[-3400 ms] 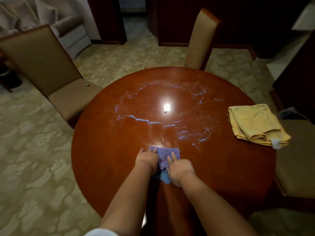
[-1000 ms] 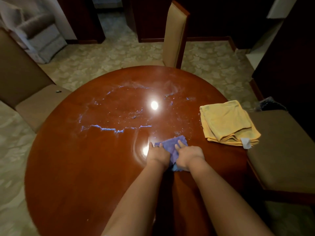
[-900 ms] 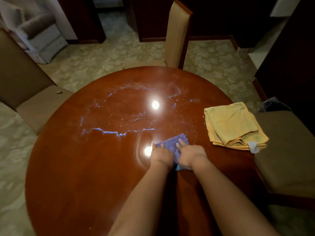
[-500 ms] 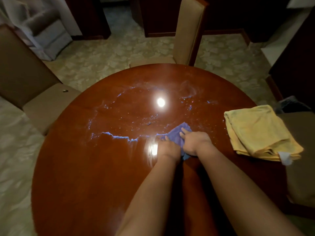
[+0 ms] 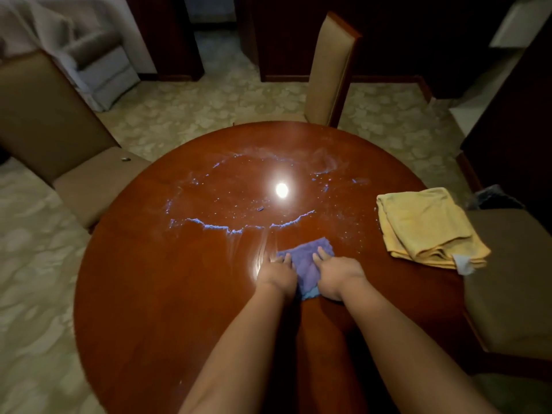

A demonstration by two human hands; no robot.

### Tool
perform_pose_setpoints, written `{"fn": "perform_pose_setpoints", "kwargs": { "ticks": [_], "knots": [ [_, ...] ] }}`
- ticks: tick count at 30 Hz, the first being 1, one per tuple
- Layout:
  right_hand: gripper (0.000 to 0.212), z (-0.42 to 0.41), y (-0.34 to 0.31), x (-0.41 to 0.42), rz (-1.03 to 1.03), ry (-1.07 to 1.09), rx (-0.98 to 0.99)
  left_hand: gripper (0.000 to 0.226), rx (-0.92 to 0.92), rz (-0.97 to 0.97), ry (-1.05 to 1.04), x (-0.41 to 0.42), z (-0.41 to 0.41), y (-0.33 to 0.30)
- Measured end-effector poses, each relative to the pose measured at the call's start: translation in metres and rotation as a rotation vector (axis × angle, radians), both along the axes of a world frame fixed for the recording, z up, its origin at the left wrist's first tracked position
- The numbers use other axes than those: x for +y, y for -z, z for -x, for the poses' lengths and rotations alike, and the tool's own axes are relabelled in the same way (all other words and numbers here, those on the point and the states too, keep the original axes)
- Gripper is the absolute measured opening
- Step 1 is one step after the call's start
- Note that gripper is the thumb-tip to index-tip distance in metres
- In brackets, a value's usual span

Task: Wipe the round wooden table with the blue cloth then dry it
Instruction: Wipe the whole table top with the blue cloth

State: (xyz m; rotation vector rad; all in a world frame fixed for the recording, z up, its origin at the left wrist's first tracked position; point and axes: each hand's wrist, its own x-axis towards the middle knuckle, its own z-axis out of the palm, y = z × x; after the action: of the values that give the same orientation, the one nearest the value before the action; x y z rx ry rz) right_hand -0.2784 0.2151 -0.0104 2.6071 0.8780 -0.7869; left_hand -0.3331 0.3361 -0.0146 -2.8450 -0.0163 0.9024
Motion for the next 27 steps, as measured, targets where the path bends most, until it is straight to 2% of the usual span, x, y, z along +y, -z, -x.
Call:
{"fn": "perform_pose_setpoints", "kwargs": {
  "ticks": [5,10,18,27],
  "knots": [
    [0.064,0.046,-0.006,-0.035,0.032,0.01,0.007,0.067,0.052,0.017,0.032,-0.036,0.04,-0.005],
    [0.065,0.056,-0.015,-0.069,0.071,0.104,0.013,0.066,0.077,0.049,0.14,-0.058,0.035,-0.01],
    [0.062,0.031,-0.015,-0.063,0.144,0.25,0.01,0.067,0.069,0.037,0.293,-0.062,-0.009,-0.005],
    [0.062,-0.03,-0.007,-0.059,0.124,0.313,0.035,0.068,0.039,0.039,0.264,-0.065,-0.061,-0.002]
  ]
}}
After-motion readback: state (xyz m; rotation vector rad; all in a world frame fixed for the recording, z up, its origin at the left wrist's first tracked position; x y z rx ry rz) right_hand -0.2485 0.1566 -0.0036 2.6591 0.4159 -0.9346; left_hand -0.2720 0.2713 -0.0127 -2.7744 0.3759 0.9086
